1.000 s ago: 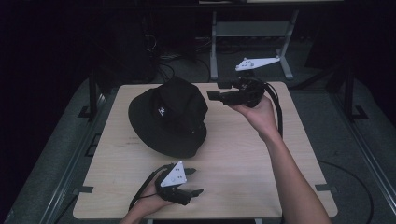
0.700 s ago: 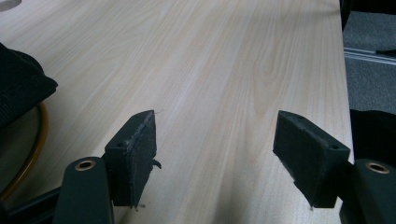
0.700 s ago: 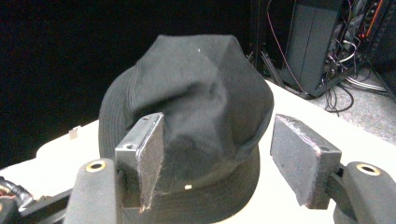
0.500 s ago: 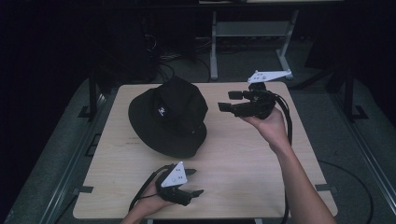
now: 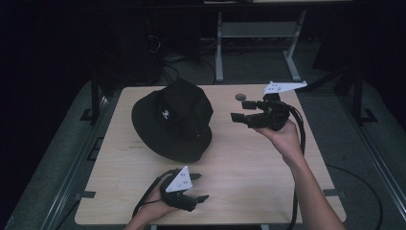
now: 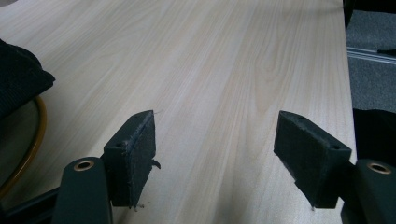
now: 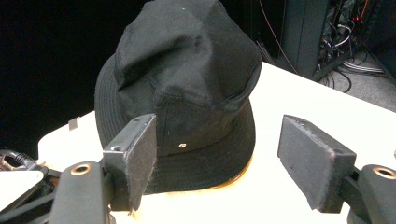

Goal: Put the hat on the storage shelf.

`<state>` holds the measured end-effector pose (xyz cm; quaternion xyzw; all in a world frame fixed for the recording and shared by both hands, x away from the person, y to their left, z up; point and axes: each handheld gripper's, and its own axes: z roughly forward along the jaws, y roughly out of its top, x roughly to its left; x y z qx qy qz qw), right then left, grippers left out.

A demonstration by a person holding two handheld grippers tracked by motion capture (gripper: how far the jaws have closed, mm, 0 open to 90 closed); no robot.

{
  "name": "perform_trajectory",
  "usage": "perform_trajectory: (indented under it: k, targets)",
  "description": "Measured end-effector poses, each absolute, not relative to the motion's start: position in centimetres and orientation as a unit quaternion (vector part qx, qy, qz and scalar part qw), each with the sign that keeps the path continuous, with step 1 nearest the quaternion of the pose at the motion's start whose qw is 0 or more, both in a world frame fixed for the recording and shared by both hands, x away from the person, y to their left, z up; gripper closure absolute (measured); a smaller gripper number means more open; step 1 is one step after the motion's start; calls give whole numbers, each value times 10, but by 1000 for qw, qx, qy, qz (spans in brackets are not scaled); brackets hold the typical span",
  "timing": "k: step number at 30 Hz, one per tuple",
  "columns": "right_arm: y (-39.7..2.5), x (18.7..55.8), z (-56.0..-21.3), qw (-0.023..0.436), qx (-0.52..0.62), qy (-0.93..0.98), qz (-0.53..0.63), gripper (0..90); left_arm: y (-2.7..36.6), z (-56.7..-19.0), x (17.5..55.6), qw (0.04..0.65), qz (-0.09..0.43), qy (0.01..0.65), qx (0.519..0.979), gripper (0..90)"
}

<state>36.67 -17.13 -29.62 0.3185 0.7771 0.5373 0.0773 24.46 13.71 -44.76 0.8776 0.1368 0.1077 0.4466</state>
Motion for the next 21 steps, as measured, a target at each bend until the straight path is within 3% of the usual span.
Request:
perform_trajectory:
  k: [21]
  targets:
    - [-201,348,-327,67,341,766,541,253,138,-447,245,442,109,135,880,288]
